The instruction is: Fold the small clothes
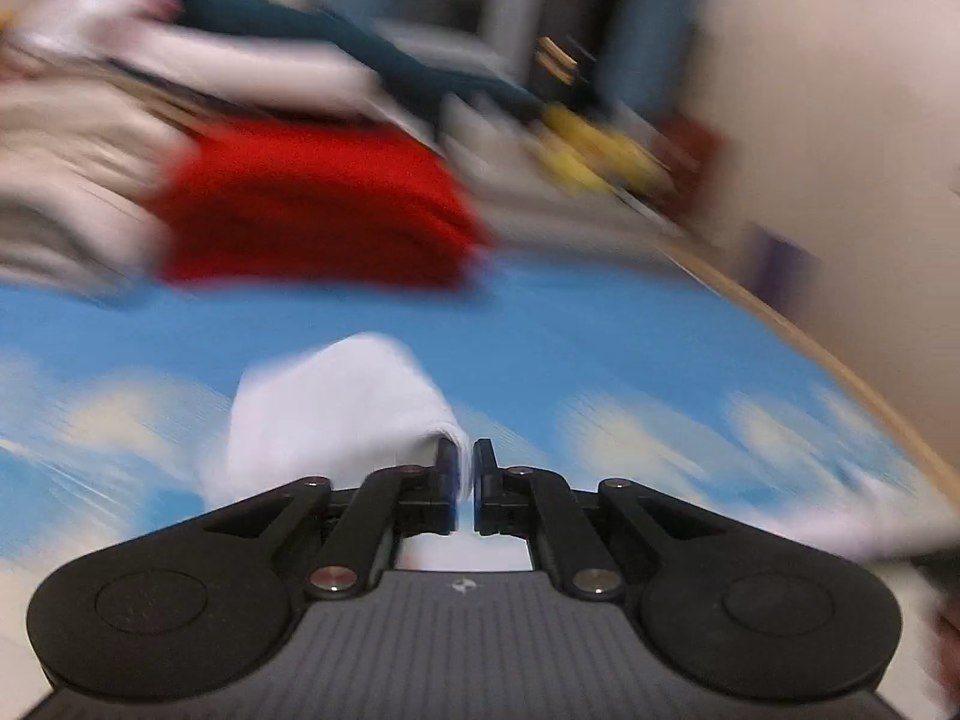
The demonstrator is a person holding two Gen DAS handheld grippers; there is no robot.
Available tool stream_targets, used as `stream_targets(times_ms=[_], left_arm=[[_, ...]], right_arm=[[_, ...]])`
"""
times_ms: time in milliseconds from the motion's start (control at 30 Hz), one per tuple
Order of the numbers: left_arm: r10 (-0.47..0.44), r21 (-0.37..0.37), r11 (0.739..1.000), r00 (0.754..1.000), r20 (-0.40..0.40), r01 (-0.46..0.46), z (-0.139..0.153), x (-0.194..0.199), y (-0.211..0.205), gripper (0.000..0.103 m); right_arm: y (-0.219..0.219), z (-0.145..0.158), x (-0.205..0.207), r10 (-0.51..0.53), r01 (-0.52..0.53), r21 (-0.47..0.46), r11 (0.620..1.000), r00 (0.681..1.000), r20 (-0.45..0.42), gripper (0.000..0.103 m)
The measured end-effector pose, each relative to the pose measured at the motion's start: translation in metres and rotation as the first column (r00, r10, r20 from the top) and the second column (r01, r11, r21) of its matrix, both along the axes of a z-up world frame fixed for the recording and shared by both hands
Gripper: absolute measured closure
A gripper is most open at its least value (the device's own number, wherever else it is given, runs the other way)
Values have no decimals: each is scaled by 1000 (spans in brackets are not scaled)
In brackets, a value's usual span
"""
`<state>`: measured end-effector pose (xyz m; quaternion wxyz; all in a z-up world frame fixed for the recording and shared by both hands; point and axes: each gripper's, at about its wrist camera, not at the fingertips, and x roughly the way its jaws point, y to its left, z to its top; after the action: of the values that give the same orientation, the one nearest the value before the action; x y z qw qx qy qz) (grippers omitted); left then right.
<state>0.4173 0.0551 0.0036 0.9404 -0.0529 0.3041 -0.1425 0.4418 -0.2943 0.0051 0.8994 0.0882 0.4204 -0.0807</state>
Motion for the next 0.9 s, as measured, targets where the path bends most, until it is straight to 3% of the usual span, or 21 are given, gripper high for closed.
stream_targets(times_ms=[33,67,100,167,233,367,467,533,567,667,767,900], left_arm=[[-111,-17,994,987,-111,110,-12,-2,-26,75],[-198,-13,980,953,-230,201,-24,-6,-51,69],[-198,33,976,938,-285,216,-31,-12,-65,69],[-127,94,982,936,-330,166,-31,-21,-69,69],[-4,78,996,928,-374,36,-20,-22,-47,69],[234,78,972,910,-343,-221,6,-24,-2,69],[336,75,941,895,-293,-329,7,-24,22,68],[405,157,914,856,-320,-373,-3,-18,33,68],[429,185,903,832,-353,-387,-6,-10,39,68],[394,109,917,835,-383,-383,-11,9,57,68],[410,128,911,829,-380,-392,-18,30,72,68],[473,119,875,774,-421,-470,-24,37,107,68]], right_arm=[[-10,4,0,-31,31,9,999,999,13,44],[-19,6,1,-62,62,21,998,998,20,47],[-27,7,1,-92,92,39,995,996,20,49],[-44,8,0,-145,144,100,985,989,10,50],[-53,8,-1,-178,176,155,972,984,-7,53],[-56,3,-5,-197,198,262,945,980,-31,64],[-50,-9,-6,-206,219,332,918,976,-74,71],[-47,-20,-2,-216,243,370,897,970,-114,72],[-45,-28,0,-218,255,386,886,966,-139,72],[-33,-55,15,-173,255,436,863,960,-219,71],[-21,-77,29,-138,248,467,849,957,-256,70],[-11,-101,46,-160,276,474,836,949,-271,67]])
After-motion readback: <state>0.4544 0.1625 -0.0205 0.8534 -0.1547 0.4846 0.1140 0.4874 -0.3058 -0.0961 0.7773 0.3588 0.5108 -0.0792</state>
